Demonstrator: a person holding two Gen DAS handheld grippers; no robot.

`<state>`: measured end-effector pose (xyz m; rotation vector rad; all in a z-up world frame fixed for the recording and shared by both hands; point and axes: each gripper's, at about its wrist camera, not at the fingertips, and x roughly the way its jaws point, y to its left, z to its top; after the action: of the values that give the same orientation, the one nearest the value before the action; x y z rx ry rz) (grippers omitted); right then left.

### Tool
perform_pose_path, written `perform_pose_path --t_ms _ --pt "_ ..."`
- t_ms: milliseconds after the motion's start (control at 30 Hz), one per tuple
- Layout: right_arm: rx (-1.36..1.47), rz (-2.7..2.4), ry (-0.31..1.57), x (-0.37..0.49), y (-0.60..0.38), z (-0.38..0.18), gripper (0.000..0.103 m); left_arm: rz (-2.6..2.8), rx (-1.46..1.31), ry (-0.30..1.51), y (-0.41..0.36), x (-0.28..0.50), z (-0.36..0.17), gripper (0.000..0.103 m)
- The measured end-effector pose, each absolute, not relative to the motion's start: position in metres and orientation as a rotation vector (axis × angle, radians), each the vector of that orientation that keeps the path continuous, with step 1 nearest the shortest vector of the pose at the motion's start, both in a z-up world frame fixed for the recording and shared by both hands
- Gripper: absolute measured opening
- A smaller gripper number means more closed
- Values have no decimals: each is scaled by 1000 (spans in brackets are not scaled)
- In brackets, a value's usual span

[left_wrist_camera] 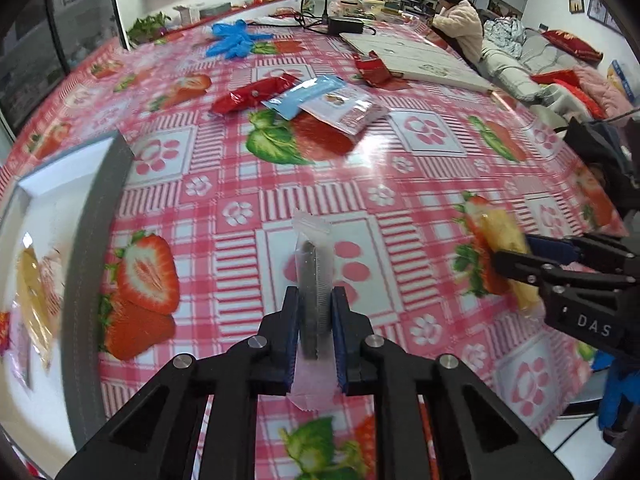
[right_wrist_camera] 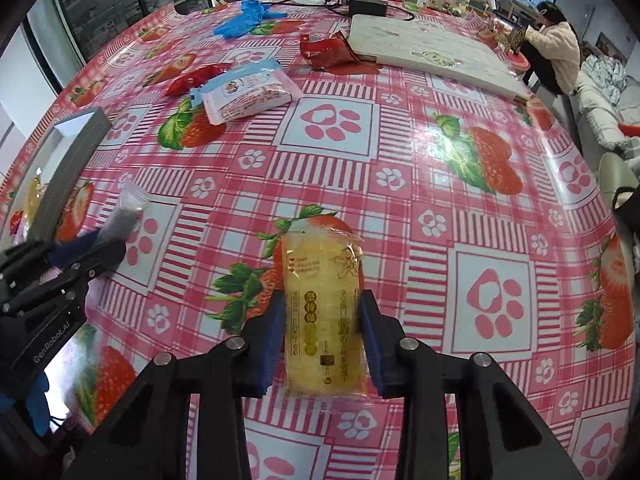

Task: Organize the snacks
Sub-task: 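Grasp the clear packet with left tool while right tool grasps the yellow cake bun, then carry both packets over the white tray and release them inside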

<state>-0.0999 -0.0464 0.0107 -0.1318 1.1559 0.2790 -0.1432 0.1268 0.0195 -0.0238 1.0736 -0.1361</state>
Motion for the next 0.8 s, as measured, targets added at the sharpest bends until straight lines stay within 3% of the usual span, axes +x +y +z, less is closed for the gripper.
perform_pose_path --t_ms 367,800 --pt "10 412 1117 -109 -35 47 37 -159 -75 963 148 -159 74 17" --pt "1 599 1078 -102 51 90 38 -20 -130 832 243 -172 129 17"
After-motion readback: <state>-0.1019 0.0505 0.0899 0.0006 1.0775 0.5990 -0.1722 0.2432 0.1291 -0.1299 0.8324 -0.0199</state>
